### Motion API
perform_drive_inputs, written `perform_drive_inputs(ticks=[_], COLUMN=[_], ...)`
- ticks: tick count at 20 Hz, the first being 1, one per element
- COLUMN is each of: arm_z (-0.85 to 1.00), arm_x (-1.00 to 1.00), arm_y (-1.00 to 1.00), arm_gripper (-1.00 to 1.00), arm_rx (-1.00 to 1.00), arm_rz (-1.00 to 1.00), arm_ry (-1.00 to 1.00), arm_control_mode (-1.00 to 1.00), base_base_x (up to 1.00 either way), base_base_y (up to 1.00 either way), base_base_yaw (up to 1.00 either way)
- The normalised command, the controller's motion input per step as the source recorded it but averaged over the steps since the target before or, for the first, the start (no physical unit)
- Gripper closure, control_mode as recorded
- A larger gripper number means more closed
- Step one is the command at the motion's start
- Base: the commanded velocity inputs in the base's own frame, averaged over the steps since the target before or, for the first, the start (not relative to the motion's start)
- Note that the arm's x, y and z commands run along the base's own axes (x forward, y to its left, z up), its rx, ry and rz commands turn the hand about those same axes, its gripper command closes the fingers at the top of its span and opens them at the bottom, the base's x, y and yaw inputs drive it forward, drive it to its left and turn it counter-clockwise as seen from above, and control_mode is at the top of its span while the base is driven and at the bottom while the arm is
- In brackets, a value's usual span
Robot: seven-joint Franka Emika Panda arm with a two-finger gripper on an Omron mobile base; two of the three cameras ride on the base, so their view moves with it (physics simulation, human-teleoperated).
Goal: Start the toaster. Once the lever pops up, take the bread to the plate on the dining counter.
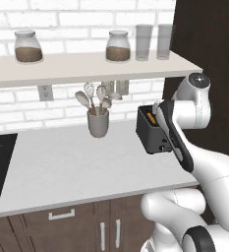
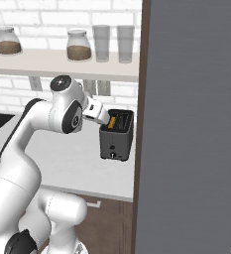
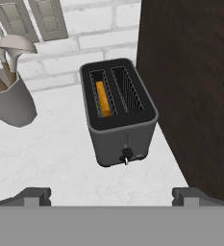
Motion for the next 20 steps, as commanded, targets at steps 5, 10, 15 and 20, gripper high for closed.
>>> perform_drive_inputs(ticks=[5, 10, 15, 20], arm_z=[0.0, 0.0, 0.0, 0.0], arm_x=[0.0, 0.0, 0.0, 0.0], arm_y=[0.0, 0.0, 0.0, 0.0], arm_gripper=[-1.0, -1.0, -1.0, -1.0], arm_rx=[0.0, 0.0, 0.0, 0.0], arm_rz=[0.0, 0.0, 0.0, 0.0], arm_ry=[0.0, 0.0, 0.0, 0.0], arm_control_mode=[-1.0, -1.0, -1.0, -1.0], base_base_x=[0.0, 0.0, 0.0, 0.0], base_base_y=[0.0, 0.0, 0.0, 0.0], base_base_yaw=[0.0, 0.0, 0.0, 0.0])
